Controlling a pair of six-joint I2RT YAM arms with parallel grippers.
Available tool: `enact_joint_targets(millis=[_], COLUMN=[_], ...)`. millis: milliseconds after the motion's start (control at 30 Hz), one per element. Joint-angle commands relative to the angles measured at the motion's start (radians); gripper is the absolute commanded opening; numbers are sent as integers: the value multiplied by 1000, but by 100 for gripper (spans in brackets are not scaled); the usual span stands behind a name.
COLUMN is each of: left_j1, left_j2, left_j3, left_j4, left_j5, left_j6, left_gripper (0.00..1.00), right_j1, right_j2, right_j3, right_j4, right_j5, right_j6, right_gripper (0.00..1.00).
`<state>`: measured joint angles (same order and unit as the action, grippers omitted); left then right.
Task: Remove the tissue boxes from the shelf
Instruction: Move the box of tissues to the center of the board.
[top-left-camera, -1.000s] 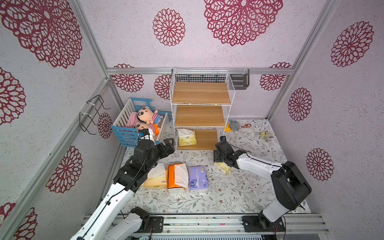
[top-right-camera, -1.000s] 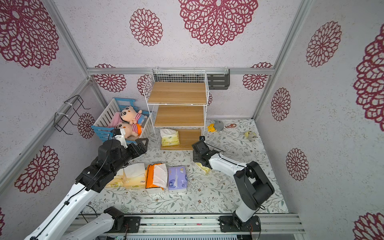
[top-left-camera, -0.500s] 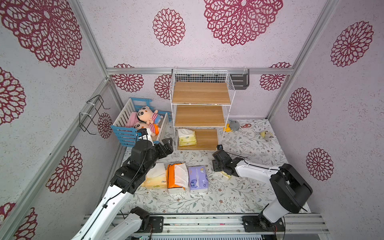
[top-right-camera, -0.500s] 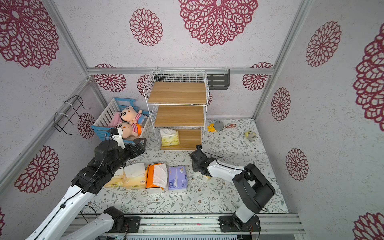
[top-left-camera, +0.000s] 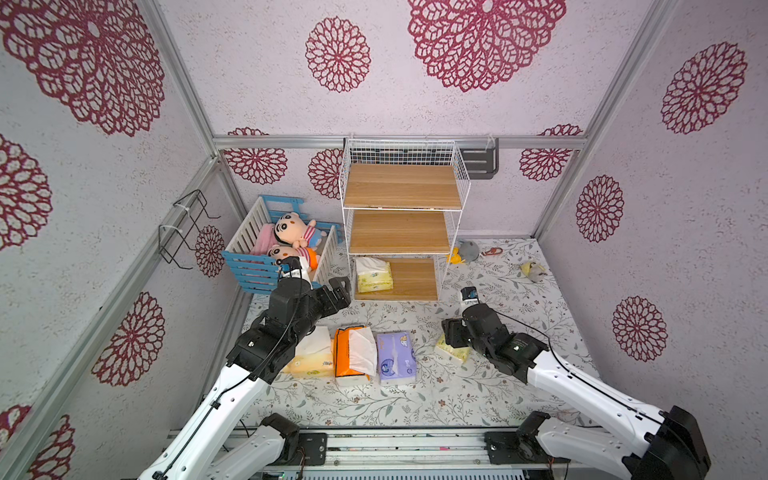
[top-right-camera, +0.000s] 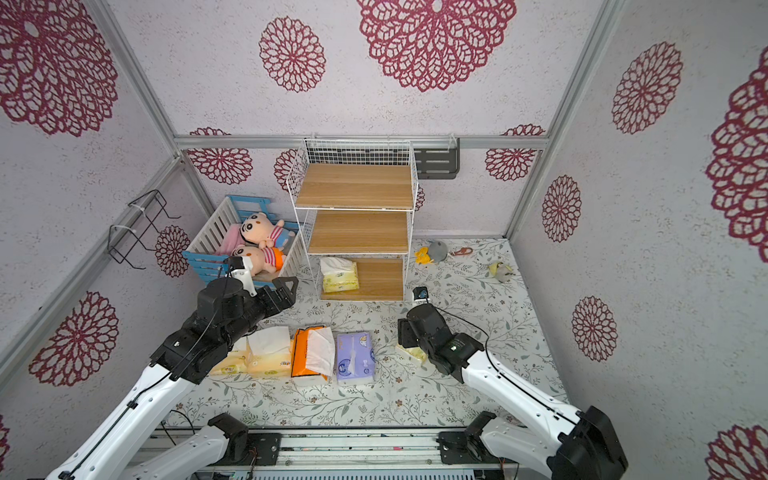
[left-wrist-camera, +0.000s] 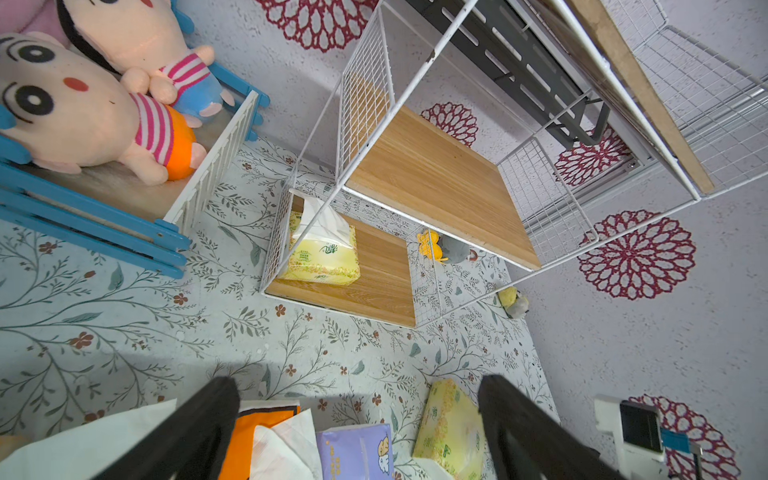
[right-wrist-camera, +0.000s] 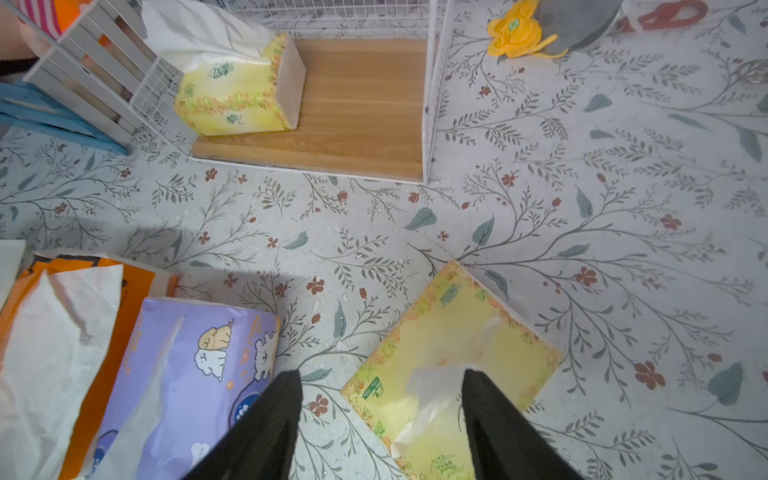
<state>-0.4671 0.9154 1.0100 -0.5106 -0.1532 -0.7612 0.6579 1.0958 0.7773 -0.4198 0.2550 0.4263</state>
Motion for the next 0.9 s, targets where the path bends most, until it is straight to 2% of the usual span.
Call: enact_joint_targets(millis=[0,200,367,500,667,867], left_j1=[-14,-18,-19,-20,-23,-29], left_j2=[-6,-32,-55,-56,-44,-39], left_j3=[1,-12,-33,-55,-58,-51], left_j4=[17,-3,-8,2,13,21], left_j5=[-7,-18,-31,-15,-4,-8], left_j6=[-7,-16,-25,-40,-47,-47], left_gripper=[97,97,97,97,97,97], right_j1=[-14,-10,-4,2,5,-1], right_j2=[113,390,470,437,318,147], right_j3=[81,221,207,119,-14,-37], right_j4=[44,21,9,14,-34,-95], right_j5=[-13,-40,9,-5,19,-8], right_j6=[-67,-148,-122,-104,-76,-25], right_gripper=[67,61,58,57,56,55])
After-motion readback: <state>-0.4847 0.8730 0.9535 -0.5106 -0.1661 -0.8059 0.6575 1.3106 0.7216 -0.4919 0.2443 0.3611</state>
